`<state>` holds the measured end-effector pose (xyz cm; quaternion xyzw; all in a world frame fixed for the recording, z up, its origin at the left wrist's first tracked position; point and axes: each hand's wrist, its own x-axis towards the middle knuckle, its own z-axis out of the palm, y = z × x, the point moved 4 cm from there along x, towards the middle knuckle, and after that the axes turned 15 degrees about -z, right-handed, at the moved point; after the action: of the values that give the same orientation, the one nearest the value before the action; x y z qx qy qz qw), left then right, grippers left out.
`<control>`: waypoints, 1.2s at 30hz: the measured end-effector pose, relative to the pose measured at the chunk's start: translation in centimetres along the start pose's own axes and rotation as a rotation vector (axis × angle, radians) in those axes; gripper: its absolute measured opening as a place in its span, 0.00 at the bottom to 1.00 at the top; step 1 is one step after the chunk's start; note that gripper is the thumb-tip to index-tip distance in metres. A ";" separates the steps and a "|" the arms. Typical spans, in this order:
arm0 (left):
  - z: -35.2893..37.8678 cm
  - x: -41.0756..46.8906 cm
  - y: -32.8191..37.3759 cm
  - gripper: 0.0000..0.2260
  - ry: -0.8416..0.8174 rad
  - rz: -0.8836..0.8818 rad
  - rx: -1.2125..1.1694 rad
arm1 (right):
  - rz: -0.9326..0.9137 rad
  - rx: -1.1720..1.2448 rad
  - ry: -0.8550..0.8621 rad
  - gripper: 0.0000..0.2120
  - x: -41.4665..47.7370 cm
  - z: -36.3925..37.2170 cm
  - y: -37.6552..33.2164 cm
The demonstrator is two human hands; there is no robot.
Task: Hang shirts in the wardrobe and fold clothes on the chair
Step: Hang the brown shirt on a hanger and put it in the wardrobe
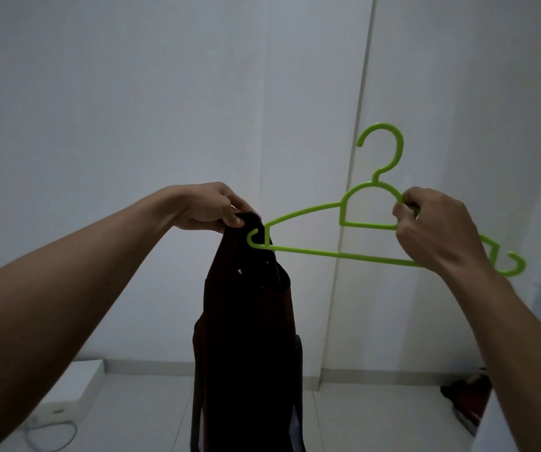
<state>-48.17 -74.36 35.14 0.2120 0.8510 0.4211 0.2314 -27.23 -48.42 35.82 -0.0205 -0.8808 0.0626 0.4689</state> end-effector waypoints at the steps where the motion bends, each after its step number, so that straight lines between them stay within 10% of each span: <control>1: 0.0 0.0 0.1 0.15 0.018 -0.003 0.022 | 0.001 -0.003 0.001 0.08 0.0 -0.1 0.1; 11: -0.4 0.5 0.2 0.09 0.347 0.076 0.080 | 0.042 0.081 0.014 0.08 -0.4 -0.2 0.8; 36: 0.2 -0.8 0.0 0.09 0.245 0.208 0.048 | 0.012 0.151 -0.043 0.08 0.9 2.2 0.7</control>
<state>-47.42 -74.73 35.23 0.2515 0.8560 0.4452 0.0759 -29.54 -47.81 35.23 0.0109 -0.8833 0.1319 0.4498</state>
